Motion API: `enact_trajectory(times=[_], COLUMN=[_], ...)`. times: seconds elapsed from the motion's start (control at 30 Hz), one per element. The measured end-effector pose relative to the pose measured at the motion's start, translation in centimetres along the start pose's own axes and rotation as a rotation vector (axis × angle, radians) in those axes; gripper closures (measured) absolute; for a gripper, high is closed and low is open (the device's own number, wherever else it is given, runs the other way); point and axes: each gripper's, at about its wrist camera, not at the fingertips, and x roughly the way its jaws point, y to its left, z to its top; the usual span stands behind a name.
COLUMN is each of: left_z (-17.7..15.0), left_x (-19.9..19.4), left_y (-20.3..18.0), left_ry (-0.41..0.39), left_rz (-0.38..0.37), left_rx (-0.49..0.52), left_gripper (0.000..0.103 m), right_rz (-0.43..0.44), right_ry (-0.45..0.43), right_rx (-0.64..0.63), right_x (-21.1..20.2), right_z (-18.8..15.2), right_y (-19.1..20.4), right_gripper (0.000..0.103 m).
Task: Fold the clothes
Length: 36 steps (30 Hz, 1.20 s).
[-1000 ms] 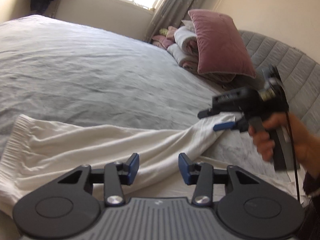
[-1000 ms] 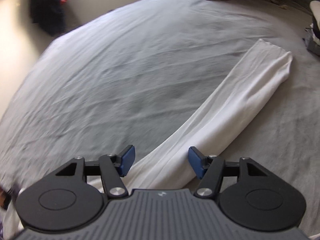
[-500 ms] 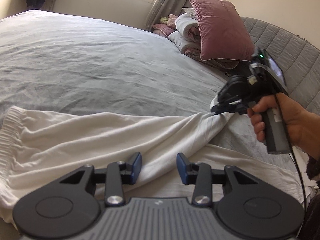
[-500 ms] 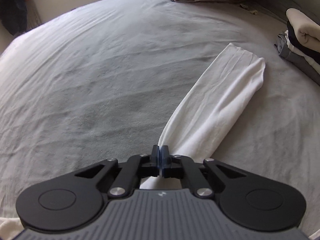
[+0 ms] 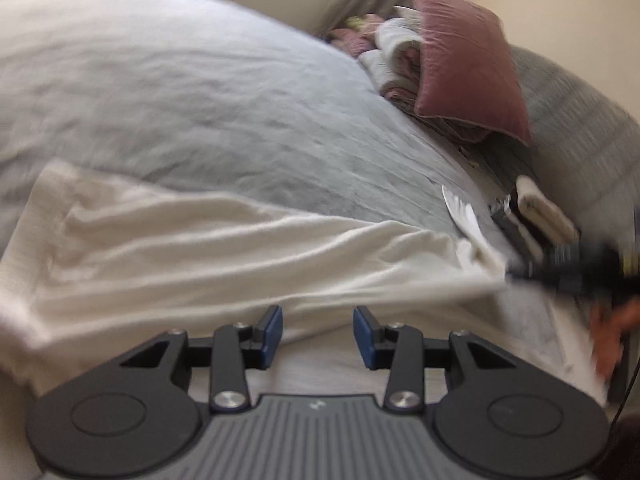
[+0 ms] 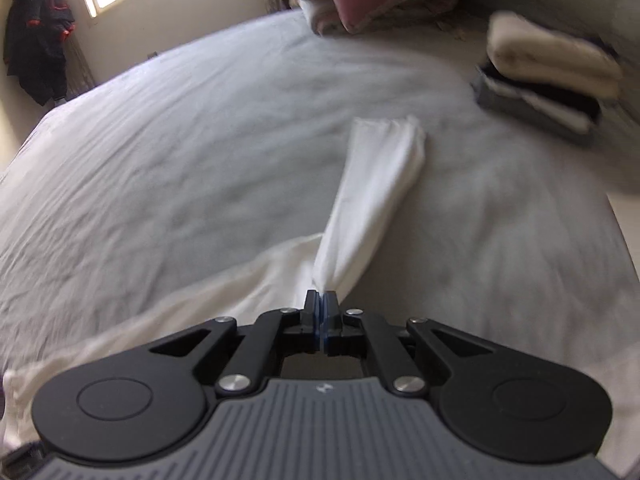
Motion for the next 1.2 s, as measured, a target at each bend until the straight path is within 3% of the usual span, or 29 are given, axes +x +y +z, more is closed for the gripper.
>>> enact_trajectory(times=[0.1, 0.23, 0.3, 0.33, 0.4, 0.47, 0.7, 0.93, 1.0, 1.07, 1.2], left_z=[0.0, -0.6, -1.2, -1.4, -1.6, -1.7, -2.4, -2.9, -3.1, -3.2, -3.7], left_x=[-0.4, -0.8, -1.2, -1.5, -2.0, -2.5, -3.7, -3.5, -3.7, -4.0, -5.1], left_y=[0.6, 1.0, 1.1, 1.2, 1.5, 1.6, 1.3, 2.1, 2.7, 3.2, 4.4], left_ry=[0.028, 0.041, 0.039, 0.038, 0.036, 0.029, -0.095, -0.247, -0.284, -0.320, -0.376], left_rz=[0.000, 0.048, 0.068, 0.077, 0.091, 0.112, 0.260, 0.335, 0.334, 0.341, 0.341], left_rx=[-0.129, -0.220, -0.251, -0.267, -0.307, -0.338, -0.346, -0.420, -0.469, -0.519, -0.628], left_gripper=[0.063, 0.062, 0.062, 0.062, 0.062, 0.060, 0.059, 0.062, 0.063, 0.068, 0.073], right_rz=[0.010, 0.065, 0.103, 0.122, 0.156, 0.190, 0.261, 0.402, 0.427, 0.452, 0.499], right_ry=[0.058, 0.107, 0.136, 0.149, 0.166, 0.161, 0.079, 0.015, 0.000, 0.003, -0.007], right_rx=[0.044, 0.143, 0.229, 0.271, 0.351, 0.407, 0.469, 0.557, 0.578, 0.586, 0.620], right_x=[0.0, 0.6, 1.4, 1.8, 2.7, 3.6, 6.4, 9.7, 10.5, 11.0, 10.2], right_z=[-1.6, -2.6, -2.5, -2.4, -2.2, -2.0, -0.6, 1.0, 1.2, 1.5, 1.8], right_y=[-1.5, -3.1, -4.0, -4.4, -5.1, -5.6, -5.4, -5.3, -5.5, -5.5, -5.8], right_gripper=[0.102, 0.102, 0.096, 0.087, 0.084, 0.057, 0.054, 0.054, 0.063, 0.092, 0.091])
